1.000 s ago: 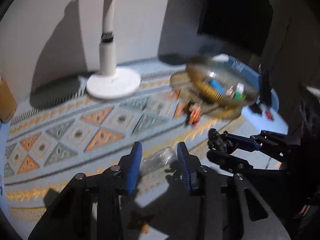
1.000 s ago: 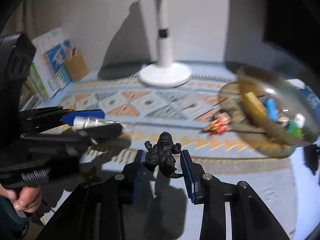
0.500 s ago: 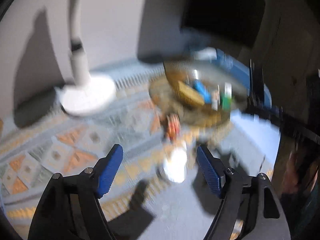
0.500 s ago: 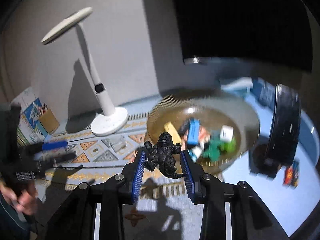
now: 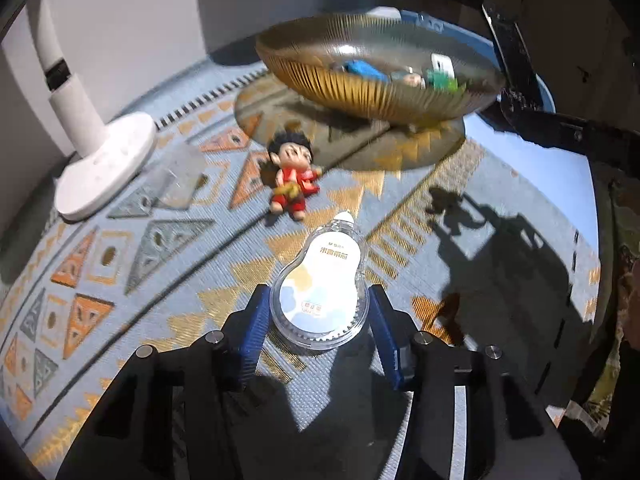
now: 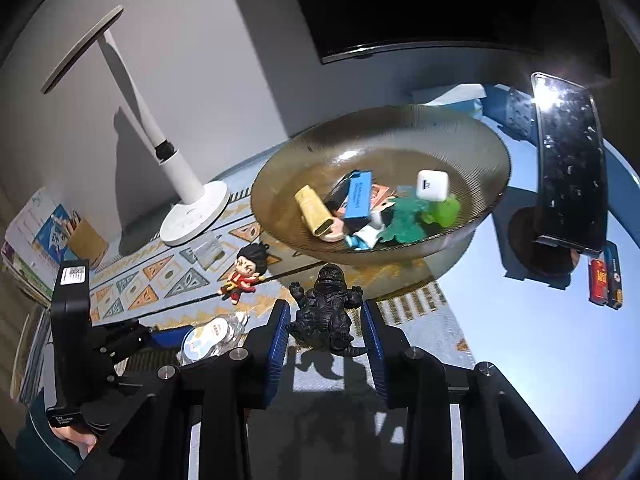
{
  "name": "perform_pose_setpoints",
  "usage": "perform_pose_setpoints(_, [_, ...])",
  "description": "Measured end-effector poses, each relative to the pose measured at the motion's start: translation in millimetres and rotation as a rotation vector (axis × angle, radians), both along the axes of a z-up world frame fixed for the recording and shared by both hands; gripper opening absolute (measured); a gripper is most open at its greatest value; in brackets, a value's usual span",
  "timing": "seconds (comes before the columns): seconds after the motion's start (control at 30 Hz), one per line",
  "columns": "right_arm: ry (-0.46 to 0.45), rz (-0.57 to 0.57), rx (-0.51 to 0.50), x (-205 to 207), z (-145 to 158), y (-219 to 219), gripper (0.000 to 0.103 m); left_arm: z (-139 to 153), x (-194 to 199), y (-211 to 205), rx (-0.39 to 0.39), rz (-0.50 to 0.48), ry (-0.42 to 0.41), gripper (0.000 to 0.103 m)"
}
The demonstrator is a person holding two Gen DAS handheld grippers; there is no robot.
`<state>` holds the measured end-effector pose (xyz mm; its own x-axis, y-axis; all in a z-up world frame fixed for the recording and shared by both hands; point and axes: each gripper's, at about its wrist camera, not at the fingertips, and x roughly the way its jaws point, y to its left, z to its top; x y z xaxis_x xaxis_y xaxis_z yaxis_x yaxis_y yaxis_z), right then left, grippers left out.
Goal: Organize rigid objects
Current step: 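Carry the blister pack and black dinosaur over the amber bowl, then open both tools to drop the blister pack and dinosaur into the bowl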
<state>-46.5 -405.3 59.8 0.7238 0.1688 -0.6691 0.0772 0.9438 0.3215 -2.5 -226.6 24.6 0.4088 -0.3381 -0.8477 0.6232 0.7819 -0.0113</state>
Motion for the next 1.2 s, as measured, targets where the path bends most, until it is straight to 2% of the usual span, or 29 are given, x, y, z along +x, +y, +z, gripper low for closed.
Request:
perform_pose_setpoints(0.07, [-0.028, -0.014, -0.007, -2, 11, -6, 0.036, 18, 0, 5, -0.056, 0.010, -0.021, 0.046])
perform_pose_setpoints(0.27, [-0.164, -0.104, -0.020, -1, 65, -36, 0.036, 118, 13, 1, -0.264, 0.027, -0.204, 0.046])
perform_pose_setpoints(0.37, [-0.202, -0.164, -0.013, 8, 86, -51, 0.036, 149, 31, -12, -0.334, 0.007, -0.234, 0.046])
perform_pose_setpoints(0.43, [-0.203, -0.189, -0.004, 17, 90, -58, 0.036, 159, 44, -24, -0.352, 0.008, -0.253, 0.046])
perform_pose_setpoints(0.5, [-0.179, -0.208, 0.003, 30, 84, -64, 0.036, 154, 60, -44, -0.367, 0.007, -0.229, 0.046])
perform_pose_setpoints(0.57, [-0.131, -0.213, 0.023, 47, 67, -68, 0.036, 140, 72, -59, -0.351, 0.008, -0.208, 0.046])
perform_pose_setpoints(0.67, [-0.069, -0.188, 0.061, 68, 42, -68, 0.036, 103, 92, -82, -0.304, 0.027, -0.149, 0.046])
perform_pose_setpoints(0.87, [0.020, -0.151, 0.056, 94, 6, -60, 0.036, 61, 113, -96, -0.269, 0.054, -0.056, 0.046])
perform_pose_setpoints(0.97, [0.040, -0.149, 0.058, 100, -3, -61, 0.036, 55, 116, -100, -0.263, 0.049, -0.042, 0.046])
perform_pose_setpoints(1.2, [0.073, -0.171, -0.012, 107, -11, -59, 0.036, 46, 119, -111, -0.236, 0.034, -0.035, 0.046])
